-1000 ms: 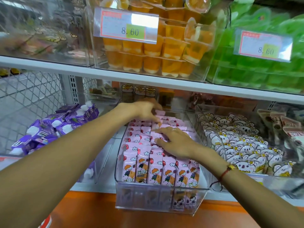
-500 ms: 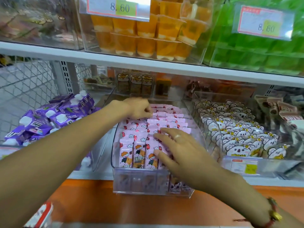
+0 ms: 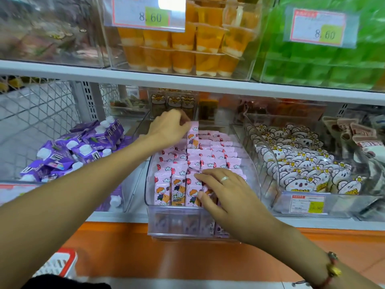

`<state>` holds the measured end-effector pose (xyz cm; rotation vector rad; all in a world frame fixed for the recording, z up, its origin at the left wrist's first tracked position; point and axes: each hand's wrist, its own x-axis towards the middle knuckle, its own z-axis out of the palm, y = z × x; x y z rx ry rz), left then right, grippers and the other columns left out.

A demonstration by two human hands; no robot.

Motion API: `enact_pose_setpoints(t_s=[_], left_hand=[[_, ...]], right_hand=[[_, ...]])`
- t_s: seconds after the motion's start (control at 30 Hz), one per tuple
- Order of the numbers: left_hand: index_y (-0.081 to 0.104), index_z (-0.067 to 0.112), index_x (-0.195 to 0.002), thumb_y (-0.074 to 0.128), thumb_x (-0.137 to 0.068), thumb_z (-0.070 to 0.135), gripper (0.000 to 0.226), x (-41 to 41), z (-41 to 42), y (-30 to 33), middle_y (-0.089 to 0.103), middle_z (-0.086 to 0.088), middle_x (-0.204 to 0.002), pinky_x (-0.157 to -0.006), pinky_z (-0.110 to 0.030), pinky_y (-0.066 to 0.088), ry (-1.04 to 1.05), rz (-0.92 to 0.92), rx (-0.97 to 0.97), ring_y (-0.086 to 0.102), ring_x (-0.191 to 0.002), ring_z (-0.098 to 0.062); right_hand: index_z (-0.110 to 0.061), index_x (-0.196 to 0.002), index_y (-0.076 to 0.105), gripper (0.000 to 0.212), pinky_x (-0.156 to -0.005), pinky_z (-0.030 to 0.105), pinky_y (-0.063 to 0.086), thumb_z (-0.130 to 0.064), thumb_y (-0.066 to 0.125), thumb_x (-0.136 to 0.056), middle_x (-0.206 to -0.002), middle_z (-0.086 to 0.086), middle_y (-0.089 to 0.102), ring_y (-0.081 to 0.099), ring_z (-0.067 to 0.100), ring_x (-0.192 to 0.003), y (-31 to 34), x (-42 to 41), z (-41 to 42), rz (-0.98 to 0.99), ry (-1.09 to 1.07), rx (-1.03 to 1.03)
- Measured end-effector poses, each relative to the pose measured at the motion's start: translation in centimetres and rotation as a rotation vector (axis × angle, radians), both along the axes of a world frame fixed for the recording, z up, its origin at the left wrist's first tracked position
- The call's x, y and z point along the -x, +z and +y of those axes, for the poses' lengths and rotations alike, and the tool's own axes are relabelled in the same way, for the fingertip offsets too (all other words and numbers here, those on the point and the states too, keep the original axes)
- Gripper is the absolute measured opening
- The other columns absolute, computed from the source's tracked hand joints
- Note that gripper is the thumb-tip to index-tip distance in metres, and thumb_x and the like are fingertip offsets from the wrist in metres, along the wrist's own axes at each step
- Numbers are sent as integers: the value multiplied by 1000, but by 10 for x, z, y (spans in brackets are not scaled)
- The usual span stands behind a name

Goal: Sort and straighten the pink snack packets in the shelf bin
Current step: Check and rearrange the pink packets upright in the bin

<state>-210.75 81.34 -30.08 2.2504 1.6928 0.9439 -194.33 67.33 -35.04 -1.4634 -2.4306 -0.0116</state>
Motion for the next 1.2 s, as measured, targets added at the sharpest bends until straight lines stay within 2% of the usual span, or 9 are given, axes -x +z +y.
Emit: enact_pose_setpoints(t_s=[0.17,0.37,0.47,0.57,0.73,0.87,0.97,1.13,1.2], left_hand=[[60,19,-106,50,-98,28,15,9,-38,-4,68,-1,-107,-80,-42,55,153,-409,-151,65,-94,-20],[55,17,-97,53,-97,19,3,25,-79,-1,65,1,-89,-88,-50,54,111,-898,-75,64,-88,-17],[58,23,-89,57,-95,21,6,22,-104,-4,68,5,-85,-88,-48,54,19,-918,-53,65,-83,-9],[61,23,-91,58,-94,25,5,18,-118,-2,71,1,-89,-86,-42,57,-66,-919,-10,68,-89,-12],[64,16,-99,57,-94,22,11,15,-127,2,73,1,-90,-68,-16,55,-183,-1001,75,70,-85,-4],[63,20,-110,55,-95,23,17,19,-122,-6,68,7,-111,-90,-24,52,-213,-852,58,63,-102,1],[63,23,-104,65,-89,20,16,23,-121,-11,65,14,-107,-81,-20,53,-258,-677,76,62,-93,4],[66,40,-94,71,-78,39,16,38,-122,-16,65,18,-98,-70,-28,47,-233,238,-18,59,-91,-3],[64,41,-102,66,-83,37,20,37,-119,-16,64,20,-107,-61,-26,35,-213,383,-73,57,-101,-4]], right_hand=[[-30,-140,42,44,-106,22,21,-45,37,-99,-139,-13,45,34,7,-129,3,-1,3,34,3,-7],[-27,-130,54,37,-98,23,31,-41,40,-99,-130,-10,54,41,9,-123,11,1,6,155,-33,-45],[-30,-129,52,37,-95,21,33,-44,41,-96,-127,-12,53,42,6,-122,20,5,7,433,-75,-77],[-39,-137,40,48,-101,16,30,-54,41,-91,-134,-22,43,36,-6,-126,24,14,4,690,21,115],[-33,-131,49,36,-93,14,41,-35,52,-95,-123,-17,57,50,-4,-114,23,26,6,799,135,183],[-31,-105,59,17,-69,6,46,-22,62,-90,-86,-24,69,63,-8,-83,28,21,15,1154,28,309],[-19,-110,62,23,-64,9,49,-22,65,-87,-85,-15,73,68,-1,-80,29,13,18,1328,-29,473],[-11,-112,63,27,-73,22,50,-22,64,-88,-82,-9,72,66,4,-78,27,10,17,1369,-98,468],[-10,-114,62,28,-74,21,48,-22,64,-88,-81,-10,71,65,1,-75,27,9,17,1368,-116,454]])
